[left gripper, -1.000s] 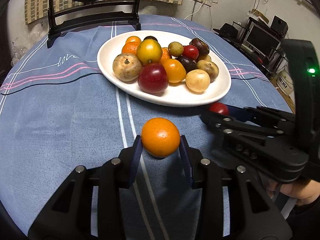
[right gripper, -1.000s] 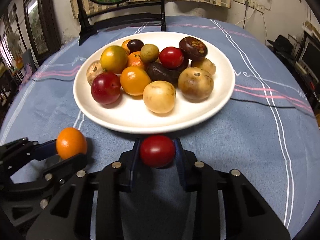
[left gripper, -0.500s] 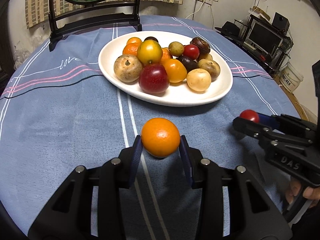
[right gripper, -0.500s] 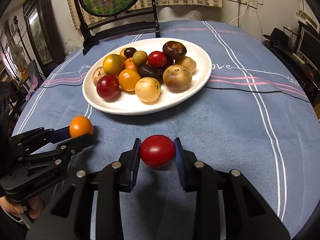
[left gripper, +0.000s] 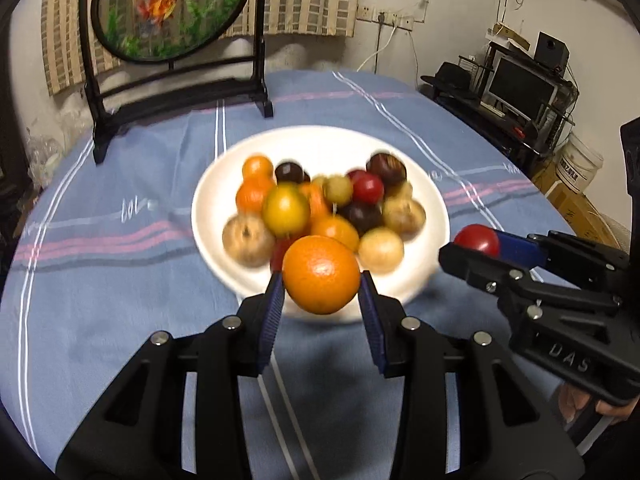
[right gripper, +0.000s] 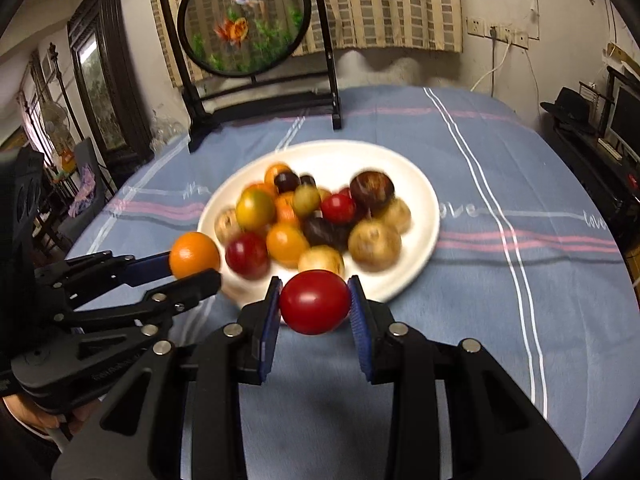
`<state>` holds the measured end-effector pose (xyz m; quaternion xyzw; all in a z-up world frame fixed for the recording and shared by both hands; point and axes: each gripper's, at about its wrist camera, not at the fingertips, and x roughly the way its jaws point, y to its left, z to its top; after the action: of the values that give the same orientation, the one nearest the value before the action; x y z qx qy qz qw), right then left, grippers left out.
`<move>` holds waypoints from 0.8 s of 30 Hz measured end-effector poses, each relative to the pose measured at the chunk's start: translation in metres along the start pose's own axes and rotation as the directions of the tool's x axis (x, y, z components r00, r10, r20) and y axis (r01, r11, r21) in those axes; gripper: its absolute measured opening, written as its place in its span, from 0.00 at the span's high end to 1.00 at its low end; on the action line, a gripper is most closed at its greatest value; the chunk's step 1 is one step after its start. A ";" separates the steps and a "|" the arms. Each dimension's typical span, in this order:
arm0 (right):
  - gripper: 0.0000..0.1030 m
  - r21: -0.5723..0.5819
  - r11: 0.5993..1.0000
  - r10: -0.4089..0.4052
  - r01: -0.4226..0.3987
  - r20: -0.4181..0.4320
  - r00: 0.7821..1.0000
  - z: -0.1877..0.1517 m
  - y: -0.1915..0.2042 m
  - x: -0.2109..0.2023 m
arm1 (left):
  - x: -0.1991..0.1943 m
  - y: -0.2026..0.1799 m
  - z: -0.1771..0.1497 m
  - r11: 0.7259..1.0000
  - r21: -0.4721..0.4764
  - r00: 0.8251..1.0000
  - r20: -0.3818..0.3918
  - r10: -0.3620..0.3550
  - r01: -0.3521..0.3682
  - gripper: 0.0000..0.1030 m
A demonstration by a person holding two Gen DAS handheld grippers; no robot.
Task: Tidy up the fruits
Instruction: 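Carry the orange and tomato onto the white plate and open both tools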
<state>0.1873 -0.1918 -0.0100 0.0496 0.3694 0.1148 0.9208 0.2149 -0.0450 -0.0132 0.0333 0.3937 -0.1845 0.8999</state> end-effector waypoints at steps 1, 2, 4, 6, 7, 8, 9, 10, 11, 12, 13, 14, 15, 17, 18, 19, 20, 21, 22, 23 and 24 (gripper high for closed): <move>0.68 0.010 1.000 0.006 -0.006 0.010 1.000 0.007 -0.001 0.004 | 0.003 0.000 0.005 1.000 -0.003 1.000 -0.002 -0.003 0.003 0.63; 0.68 0.017 1.000 0.009 -0.009 0.015 1.000 0.011 -0.002 0.006 | 0.006 0.000 0.010 1.000 -0.007 1.000 -0.005 -0.007 0.007 0.63; 0.68 0.043 0.999 0.000 -0.001 0.029 1.000 0.022 -0.006 0.012 | 0.015 0.000 0.020 1.000 -0.025 1.000 -0.007 0.001 -0.001 0.63; 0.68 0.072 0.997 -0.003 0.000 0.039 0.999 0.031 -0.012 0.018 | 0.025 0.004 0.028 0.999 -0.042 1.000 -0.012 -0.005 0.004 0.62; 0.68 0.087 0.996 0.000 -0.003 0.041 0.999 0.036 -0.016 0.023 | 0.029 0.006 0.032 0.998 -0.054 1.000 -0.016 -0.016 0.015 0.62; 0.68 0.094 0.996 -0.002 -0.002 0.040 0.999 0.039 -0.018 0.027 | 0.032 0.007 0.035 0.998 -0.061 1.000 -0.019 -0.020 0.018 0.62; 0.68 0.098 0.995 -0.005 0.001 0.037 0.999 0.043 -0.020 0.031 | 0.037 0.008 0.039 0.998 -0.068 1.000 -0.021 -0.018 0.017 0.62; 0.68 0.105 0.994 -0.008 0.005 0.032 0.999 0.048 -0.022 0.037 | 0.042 0.009 0.042 0.997 -0.072 1.000 -0.023 -0.017 0.015 0.62; 0.68 0.109 0.994 -0.008 0.005 0.028 1.000 0.050 -0.023 0.041 | 0.046 0.010 0.046 0.997 -0.077 0.999 -0.026 -0.018 0.016 0.62; 0.67 0.112 0.994 -0.007 0.004 0.023 1.000 0.053 -0.023 0.045 | 0.049 0.010 0.048 0.997 -0.079 0.999 -0.028 -0.020 0.018 0.62; 0.67 0.115 0.993 -0.006 0.004 0.017 1.000 0.056 -0.023 0.051 | 0.052 0.009 0.050 0.997 -0.077 0.999 -0.028 -0.018 0.016 0.62; 0.67 0.117 0.993 -0.009 0.008 0.013 1.000 0.058 -0.023 0.055 | 0.053 0.008 0.053 0.998 -0.069 1.000 -0.019 -0.002 0.000 0.62; 0.67 0.118 0.993 -0.010 0.009 0.008 1.000 0.059 -0.022 0.059 | 0.054 0.006 0.055 0.999 -0.046 1.000 -0.012 0.020 -0.020 0.62; 0.67 0.118 0.993 0.003 -0.003 0.001 1.000 0.061 -0.019 0.065 | 0.057 0.004 0.057 0.999 -0.028 0.999 -0.005 0.033 -0.033 0.63; 0.67 0.115 0.993 0.000 0.000 0.001 1.000 0.063 -0.018 0.067 | 0.058 0.003 0.057 0.999 -0.017 0.999 0.003 0.043 -0.043 0.63; 0.67 0.117 0.993 -0.007 0.007 0.001 1.000 0.064 -0.017 0.070 | 0.058 0.001 0.058 0.999 -0.008 0.999 0.007 0.045 -0.045 0.60; 0.67 0.121 0.993 -0.005 0.006 -0.007 1.000 0.066 -0.017 0.075 | 0.059 0.001 0.058 0.999 -0.004 0.999 0.006 0.041 -0.041 0.58; 0.66 0.127 0.992 0.004 -0.001 -0.020 1.000 0.067 -0.017 0.079 | 0.061 0.001 0.058 0.999 -0.007 0.999 0.002 0.034 -0.034 0.53; 0.65 0.139 0.990 0.017 -0.011 -0.041 0.999 0.069 -0.016 0.085 | 0.061 0.001 0.058 0.999 -0.007 0.999 0.004 0.033 -0.032 0.52; 0.64 0.145 0.989 0.011 -0.004 -0.048 0.999 0.070 -0.016 0.087 | 0.060 0.001 0.057 0.999 -0.005 0.999 0.007 0.038 -0.038 0.50; 0.62 0.152 0.988 0.005 0.003 -0.049 0.999 0.070 -0.017 0.087 | 0.061 0.003 0.057 0.999 -0.010 0.999 0.006 0.053 -0.053 0.44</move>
<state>0.2996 -0.1869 -0.0209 0.1170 0.3997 0.0880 0.9049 0.2936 -0.0725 -0.0181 0.0387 0.3910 -0.1589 0.9057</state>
